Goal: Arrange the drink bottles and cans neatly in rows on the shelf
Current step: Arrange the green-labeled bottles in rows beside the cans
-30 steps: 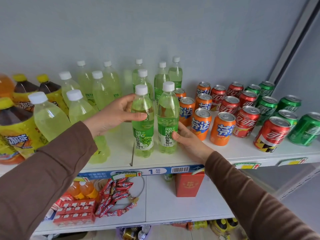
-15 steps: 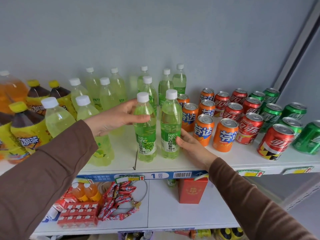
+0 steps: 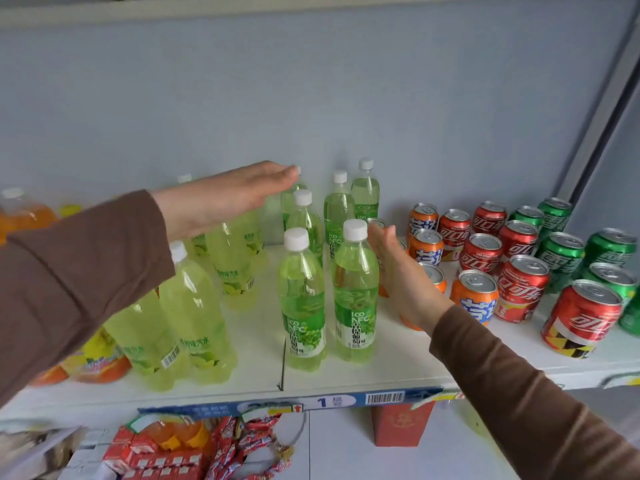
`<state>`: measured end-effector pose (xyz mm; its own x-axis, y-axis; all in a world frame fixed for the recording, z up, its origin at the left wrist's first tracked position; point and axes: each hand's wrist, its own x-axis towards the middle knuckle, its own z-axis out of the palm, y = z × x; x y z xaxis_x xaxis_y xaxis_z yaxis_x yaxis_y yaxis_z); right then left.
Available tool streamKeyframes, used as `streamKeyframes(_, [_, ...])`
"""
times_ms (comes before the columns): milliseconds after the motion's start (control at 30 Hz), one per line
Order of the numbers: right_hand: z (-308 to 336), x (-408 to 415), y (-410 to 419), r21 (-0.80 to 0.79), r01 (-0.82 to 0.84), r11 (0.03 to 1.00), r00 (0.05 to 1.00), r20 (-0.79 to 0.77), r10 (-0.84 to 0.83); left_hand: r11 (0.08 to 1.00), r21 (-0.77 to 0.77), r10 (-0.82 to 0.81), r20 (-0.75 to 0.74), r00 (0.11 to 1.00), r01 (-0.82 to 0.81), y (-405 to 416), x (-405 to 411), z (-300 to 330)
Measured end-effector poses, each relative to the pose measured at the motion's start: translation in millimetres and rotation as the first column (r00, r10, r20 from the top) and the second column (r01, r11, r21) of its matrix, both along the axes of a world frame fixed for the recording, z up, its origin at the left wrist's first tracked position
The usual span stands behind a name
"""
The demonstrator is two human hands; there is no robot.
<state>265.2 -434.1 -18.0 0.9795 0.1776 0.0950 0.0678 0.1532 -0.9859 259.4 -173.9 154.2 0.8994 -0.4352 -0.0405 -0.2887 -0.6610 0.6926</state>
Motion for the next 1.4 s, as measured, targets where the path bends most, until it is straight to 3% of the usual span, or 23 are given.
streamKeyframes(200, [3.9,40.0,9.5,0.070,0.019,0.997,0.998,-0.058,-0.015,0.951,0.300,-0.029,-0.132,0.991,0.068,-10.0,54.3,19.5])
streamKeyframes(433, [-15.6,73.4,19.3,0.108,0.145,0.984,0.989,-0.052,-0.140,0.910,0.374,-0.098,-0.221,0.970,0.177,-20.3,99.1,-5.5])
streamKeyframes(633, [-14.6,103.8,30.3,-0.075,0.251,0.965,0.968,0.036,-0.249,0.945,0.263,-0.125,-0.257,0.958,0.194,-26.6,117.0,-27.2])
streamKeyframes(800, [-20.6,120.0,37.7,-0.228,0.253,0.940,0.966,0.116,-0.232,0.949,0.239,-0.137,-0.278,0.951,0.207,-23.4,129.2,-34.3])
streamKeyframes(1200, [-26.3,139.0,37.3,-0.285,0.316,0.905,0.940,0.223,-0.258,0.982,0.083,-0.142,-0.251,0.957,0.167,-19.5,136.2,-41.8])
streamKeyframes(1400, [-20.4,142.0,34.2,-0.317,0.328,0.890,0.944,0.153,-0.293,0.989,0.042,-0.128,-0.215,0.968,0.141,-11.8,141.5,-36.4])
